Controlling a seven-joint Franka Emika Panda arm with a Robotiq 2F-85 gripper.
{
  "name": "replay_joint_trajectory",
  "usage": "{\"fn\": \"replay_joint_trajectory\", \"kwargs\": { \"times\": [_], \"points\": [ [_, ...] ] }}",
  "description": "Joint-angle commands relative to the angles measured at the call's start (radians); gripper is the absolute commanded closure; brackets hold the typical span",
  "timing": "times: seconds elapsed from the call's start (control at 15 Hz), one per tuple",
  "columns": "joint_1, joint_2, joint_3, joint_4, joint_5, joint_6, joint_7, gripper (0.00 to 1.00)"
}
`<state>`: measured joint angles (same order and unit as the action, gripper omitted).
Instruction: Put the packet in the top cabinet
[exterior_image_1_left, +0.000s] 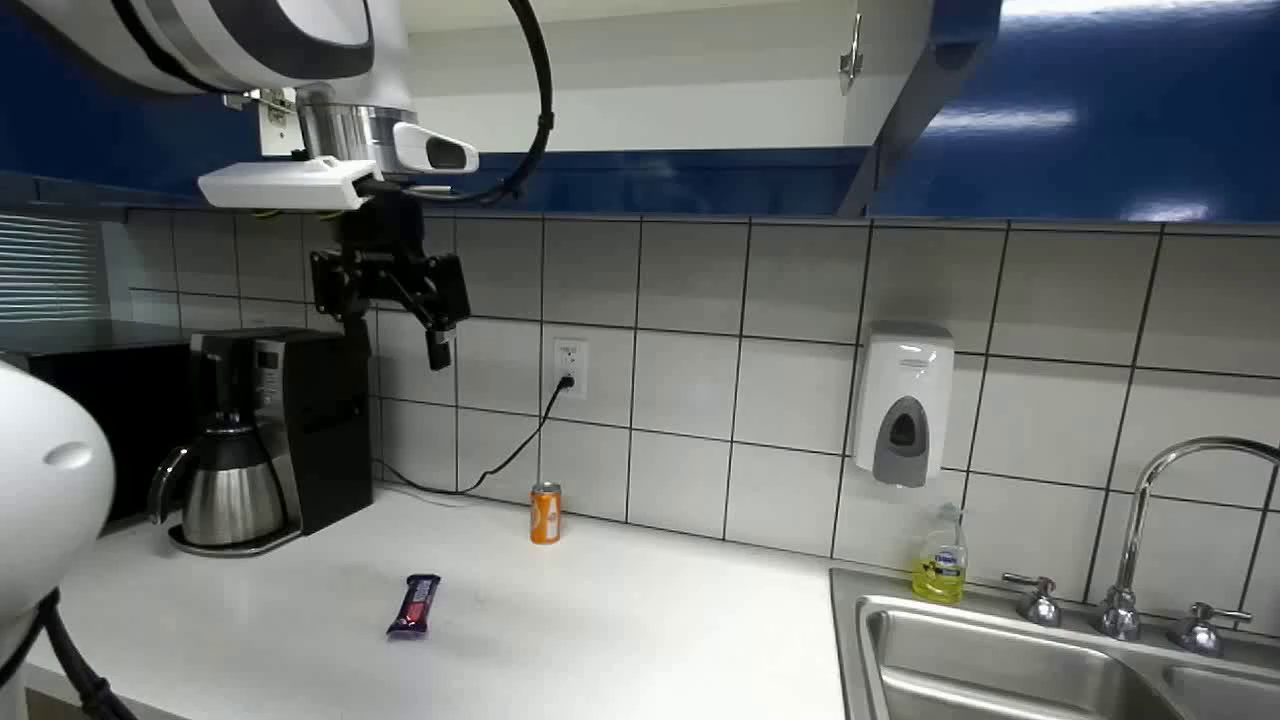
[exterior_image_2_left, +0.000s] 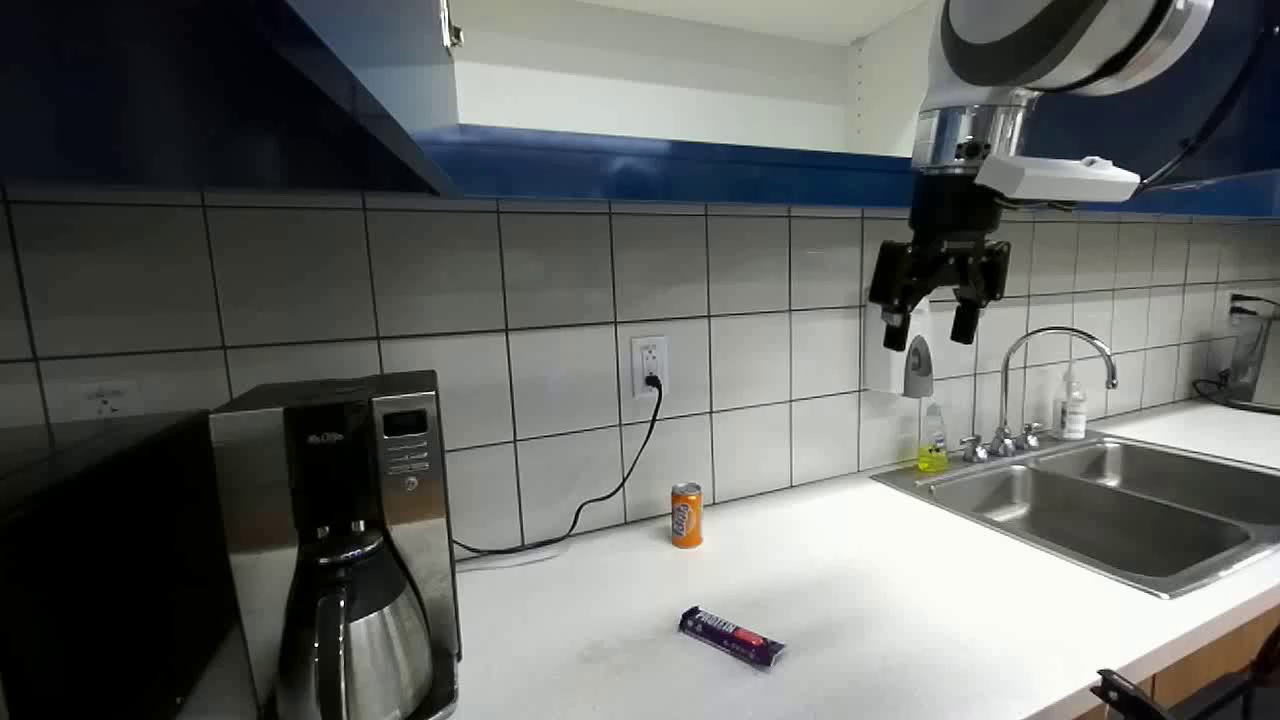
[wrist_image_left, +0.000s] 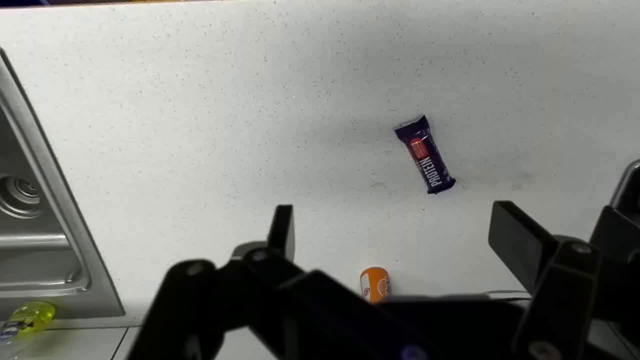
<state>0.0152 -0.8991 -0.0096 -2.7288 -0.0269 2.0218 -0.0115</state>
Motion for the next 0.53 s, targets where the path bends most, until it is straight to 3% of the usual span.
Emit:
{"fn": "replay_joint_trajectory", "kwargs": {
  "times": [0.0,0.47],
  "points": [
    [-0.003,0.002,0.003,0.003,0.003,-0.003,-0.002,0.0],
    [0.046,0.115,0.022,-0.027,0.038,0.011,-0.006,0.0]
  ]
}}
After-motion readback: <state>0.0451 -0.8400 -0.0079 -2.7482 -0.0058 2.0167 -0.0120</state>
